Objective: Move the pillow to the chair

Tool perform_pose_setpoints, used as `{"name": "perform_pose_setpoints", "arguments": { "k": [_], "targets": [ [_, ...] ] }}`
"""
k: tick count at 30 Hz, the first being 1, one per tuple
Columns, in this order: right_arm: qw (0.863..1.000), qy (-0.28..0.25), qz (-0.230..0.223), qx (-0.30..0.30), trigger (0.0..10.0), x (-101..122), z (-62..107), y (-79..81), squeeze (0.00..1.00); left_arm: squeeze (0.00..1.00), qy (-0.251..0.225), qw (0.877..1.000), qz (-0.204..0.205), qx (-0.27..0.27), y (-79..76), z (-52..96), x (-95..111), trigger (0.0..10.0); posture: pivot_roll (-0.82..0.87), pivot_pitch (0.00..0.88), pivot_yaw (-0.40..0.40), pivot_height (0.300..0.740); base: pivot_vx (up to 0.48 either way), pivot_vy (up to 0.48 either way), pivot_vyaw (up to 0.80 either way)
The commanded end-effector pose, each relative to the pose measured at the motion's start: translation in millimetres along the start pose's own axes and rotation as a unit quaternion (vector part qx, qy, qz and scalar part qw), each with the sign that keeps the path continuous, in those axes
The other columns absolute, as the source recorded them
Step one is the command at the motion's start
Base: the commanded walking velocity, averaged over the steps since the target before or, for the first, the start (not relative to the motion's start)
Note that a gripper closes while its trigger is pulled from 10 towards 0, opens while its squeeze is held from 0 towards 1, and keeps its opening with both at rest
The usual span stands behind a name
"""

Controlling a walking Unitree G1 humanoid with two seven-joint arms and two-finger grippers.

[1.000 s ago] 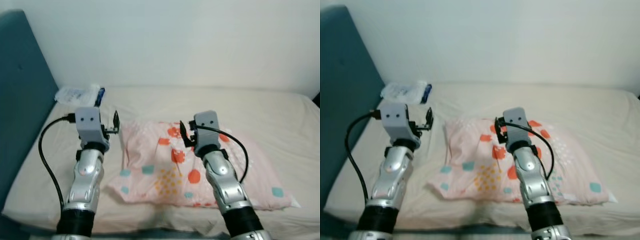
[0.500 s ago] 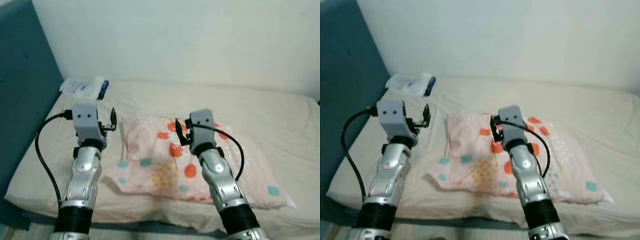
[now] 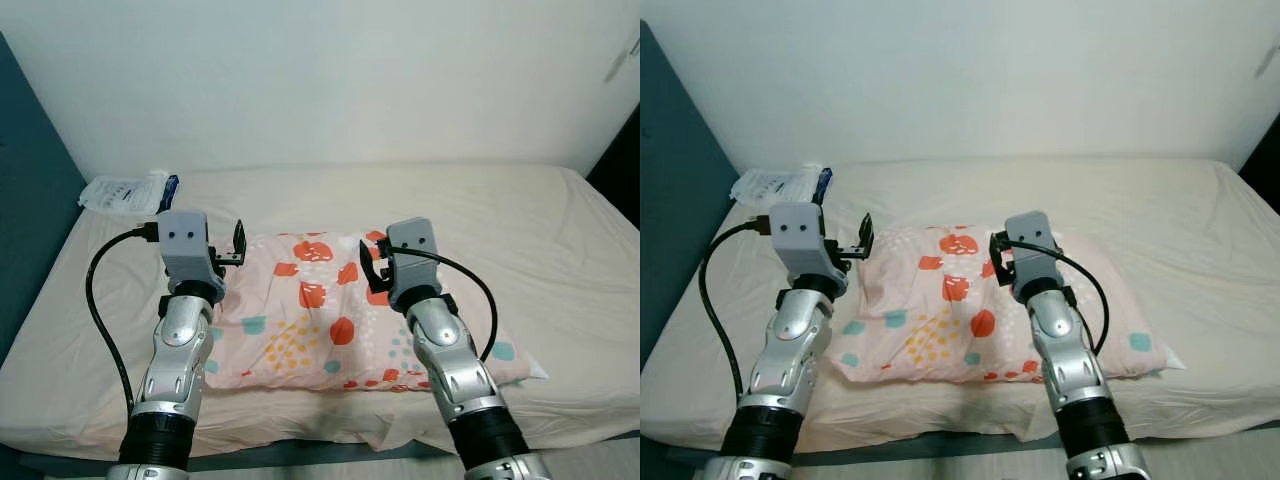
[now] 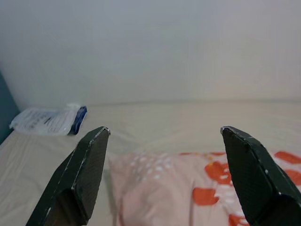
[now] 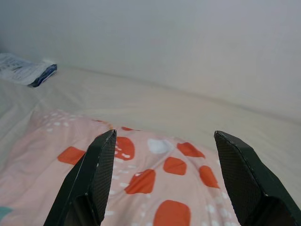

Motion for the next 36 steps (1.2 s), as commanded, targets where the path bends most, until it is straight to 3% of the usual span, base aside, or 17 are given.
{"name": "perform_pose_setpoints", "arguments": {
  "k": [1,7,14,36],
  "targets": [
    [1.0,0.015,-0.004,-0.003,10.0,-4.5,0.7,-0.9,0.0,0.0,0.022,1.0,-0.008,-0.013,-4.1,0.6,-8.8,10.0,0.01,0.082,-0.004,0.74,0.0,0.0,0.0],
    [0.999,0.049,-0.011,-0.006,10.0,-14.1,0.3,-1.7,0.0,0.0,0.044,0.998,-0.015,-0.031,-9.6,-0.5,-17.2,10.0,0.01,0.08,-0.002,0.74,0.0,0.0,0.0],
    [0.998,0.044,-0.032,-0.021,10.0,-12.1,0.9,-7.5,0.0,0.0,0.048,0.998,-0.012,-0.031,-9.4,-0.5,-19.2,10.0,0.0,0.077,-0.001,0.735,0.0,0.0,0.0],
    [0.999,0.043,-0.024,-0.019,10.0,-10.0,3.0,-10.7,0.0,0.0,0.054,0.998,-0.009,-0.033,-10.8,0.5,-22.3,10.0,-0.01,0.065,-0.003,0.652,0.0,0.0,0.0]
  ]
}}
Point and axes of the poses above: a point about 5 cm out from each wrist's last joint towards the gripper, its own z axis pointing back from the gripper into the wrist, its own x axis along the axis of the wrist's last joint, y = z × x, the point moved 3 cm from there along -z, pointing out of the wrist towards the gripper, and after that the axes turned 13 degrees about -z, right-handed, at the moved point
